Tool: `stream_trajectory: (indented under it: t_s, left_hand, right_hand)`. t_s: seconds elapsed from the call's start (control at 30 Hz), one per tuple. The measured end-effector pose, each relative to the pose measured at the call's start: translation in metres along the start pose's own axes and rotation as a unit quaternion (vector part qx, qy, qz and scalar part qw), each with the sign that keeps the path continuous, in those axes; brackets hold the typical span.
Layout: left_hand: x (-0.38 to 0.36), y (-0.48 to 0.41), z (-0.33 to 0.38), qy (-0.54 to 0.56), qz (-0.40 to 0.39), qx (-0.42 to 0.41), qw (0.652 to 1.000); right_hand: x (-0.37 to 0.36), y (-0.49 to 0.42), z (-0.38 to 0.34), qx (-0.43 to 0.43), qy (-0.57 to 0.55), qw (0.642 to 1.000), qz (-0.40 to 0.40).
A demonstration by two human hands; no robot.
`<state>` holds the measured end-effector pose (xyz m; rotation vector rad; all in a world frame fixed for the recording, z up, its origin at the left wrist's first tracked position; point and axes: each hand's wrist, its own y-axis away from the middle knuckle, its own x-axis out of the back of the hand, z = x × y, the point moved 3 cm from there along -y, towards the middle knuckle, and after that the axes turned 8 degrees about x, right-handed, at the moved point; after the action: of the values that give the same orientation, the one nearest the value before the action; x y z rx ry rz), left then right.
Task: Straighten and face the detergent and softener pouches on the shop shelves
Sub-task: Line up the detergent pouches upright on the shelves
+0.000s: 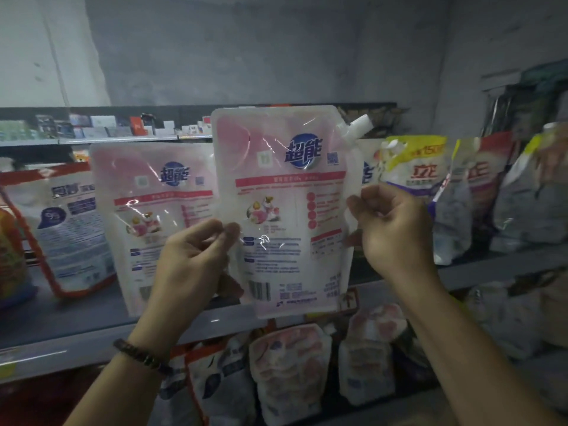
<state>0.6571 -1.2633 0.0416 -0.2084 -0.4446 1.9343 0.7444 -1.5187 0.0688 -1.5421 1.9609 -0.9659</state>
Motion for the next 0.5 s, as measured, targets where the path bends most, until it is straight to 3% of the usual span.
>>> stream_trajectory:
  t_s: [0.27,0.5]
  left_hand:
    - [-0.078,-0.007,0.001,0.023,-0.033,0.058,0.998]
    - [-0.129,-0.021,-0.006,0.046,-0.015,0.071,0.996]
  right_hand:
    - [0.047,-0.034,0.043,-0.003,0.057,0.998,0.018]
    - [0.071,-0.055,0.066,-0.049,0.063,0.996,0.027]
